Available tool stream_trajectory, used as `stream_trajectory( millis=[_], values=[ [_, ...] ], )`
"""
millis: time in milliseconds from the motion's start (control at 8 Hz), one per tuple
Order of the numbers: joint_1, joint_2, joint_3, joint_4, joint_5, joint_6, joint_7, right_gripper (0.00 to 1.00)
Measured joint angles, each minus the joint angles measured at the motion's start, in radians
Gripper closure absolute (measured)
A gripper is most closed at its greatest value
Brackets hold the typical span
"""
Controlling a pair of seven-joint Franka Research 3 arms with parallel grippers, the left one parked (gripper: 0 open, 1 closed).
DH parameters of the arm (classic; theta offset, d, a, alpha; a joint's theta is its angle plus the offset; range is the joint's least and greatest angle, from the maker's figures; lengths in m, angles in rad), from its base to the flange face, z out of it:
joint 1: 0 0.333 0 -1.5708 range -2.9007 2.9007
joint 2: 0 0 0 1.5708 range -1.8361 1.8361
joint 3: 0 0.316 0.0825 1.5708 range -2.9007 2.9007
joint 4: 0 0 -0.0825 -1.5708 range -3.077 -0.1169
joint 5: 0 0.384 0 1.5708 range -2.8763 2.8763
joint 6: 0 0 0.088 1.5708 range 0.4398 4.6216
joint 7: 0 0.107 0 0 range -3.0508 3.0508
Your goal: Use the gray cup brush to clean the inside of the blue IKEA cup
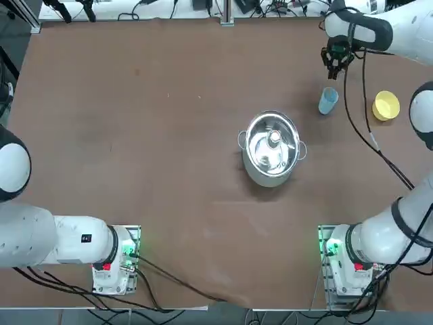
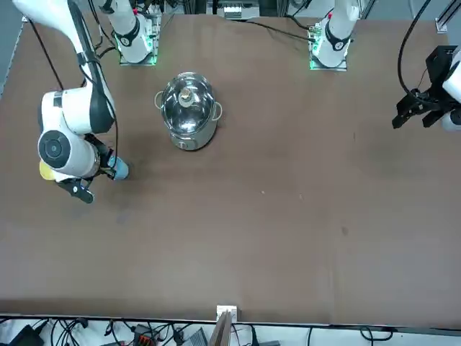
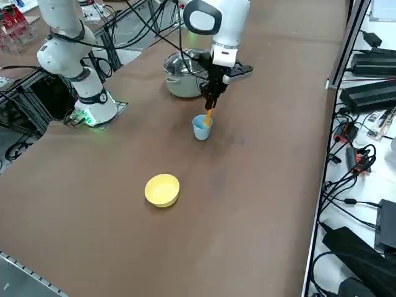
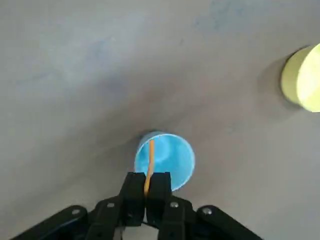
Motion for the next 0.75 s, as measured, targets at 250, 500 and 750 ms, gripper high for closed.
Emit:
stream_trajectory(
  millis=[250, 500, 750],
  values=[
    [0.013, 0.000, 0.000, 0.000, 0.023, -0.004, 0.026, 0.95],
    [0.017, 0.003, 0.000, 0.000, 0.023, -0.048, 0.041, 0.95],
    [0.014, 0.007, -0.003, 0.000, 0.023, -0.096, 0.042, 0.95]
  ],
)
